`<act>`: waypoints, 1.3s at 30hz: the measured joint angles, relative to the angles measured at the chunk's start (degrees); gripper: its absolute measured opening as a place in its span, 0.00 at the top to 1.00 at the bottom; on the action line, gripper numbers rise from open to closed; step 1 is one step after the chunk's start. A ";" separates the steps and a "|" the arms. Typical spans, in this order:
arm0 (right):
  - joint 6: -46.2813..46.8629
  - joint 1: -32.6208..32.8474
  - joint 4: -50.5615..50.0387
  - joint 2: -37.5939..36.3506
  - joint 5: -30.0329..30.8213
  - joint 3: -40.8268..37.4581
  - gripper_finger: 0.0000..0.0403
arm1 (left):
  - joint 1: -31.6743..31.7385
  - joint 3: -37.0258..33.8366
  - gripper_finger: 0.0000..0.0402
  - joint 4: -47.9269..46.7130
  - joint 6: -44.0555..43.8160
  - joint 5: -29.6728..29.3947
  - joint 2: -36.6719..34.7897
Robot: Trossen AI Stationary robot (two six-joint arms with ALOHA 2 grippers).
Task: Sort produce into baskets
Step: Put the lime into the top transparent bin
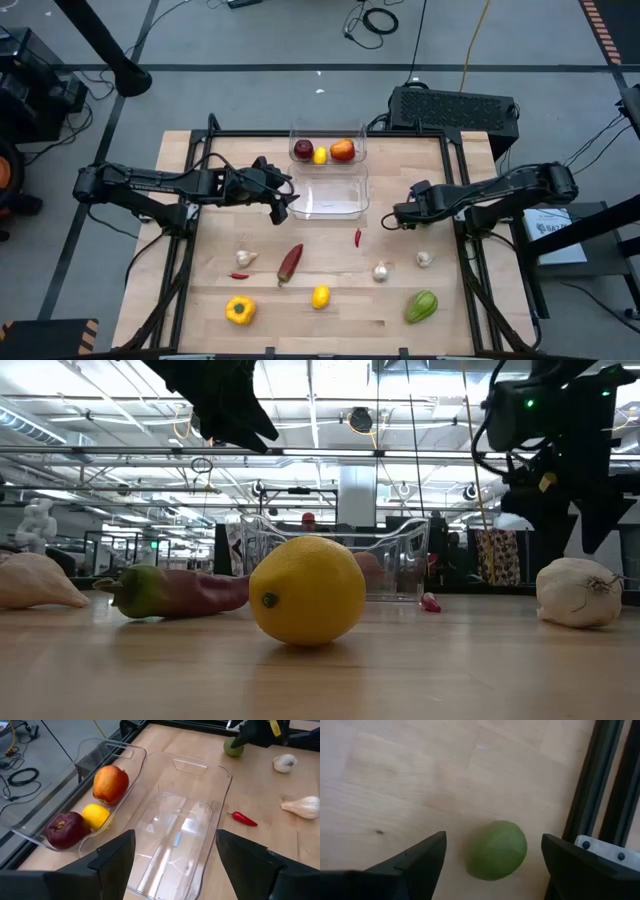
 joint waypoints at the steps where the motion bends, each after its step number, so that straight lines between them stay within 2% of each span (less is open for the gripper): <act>1: -0.54 -0.22 0.00 0.60 -0.03 0.00 0.21 | 0.00 0.00 0.29 0.00 0.00 -0.10 0.00; 15: -4.50 -0.35 1.74 8.37 -4.62 0.00 0.21 | 0.00 0.00 0.29 -0.31 1.54 -0.14 0.00; 19: -7.42 -0.35 5.01 9.40 -6.26 0.00 0.21 | 0.00 0.00 0.29 -0.40 1.56 -0.14 0.00; 27: -14.79 -0.33 11.36 9.59 -5.76 0.93 0.21 | 0.00 0.00 0.29 -0.50 1.61 -0.14 0.00; 36: -6.64 0.35 1.62 9.57 -5.79 2.89 0.21 | 0.00 0.00 0.29 -1.37 2.07 -0.12 0.00; 39: -5.06 1.14 1.23 9.57 -5.91 2.60 0.21 | 0.00 -0.02 0.29 -1.98 2.07 -0.14 0.00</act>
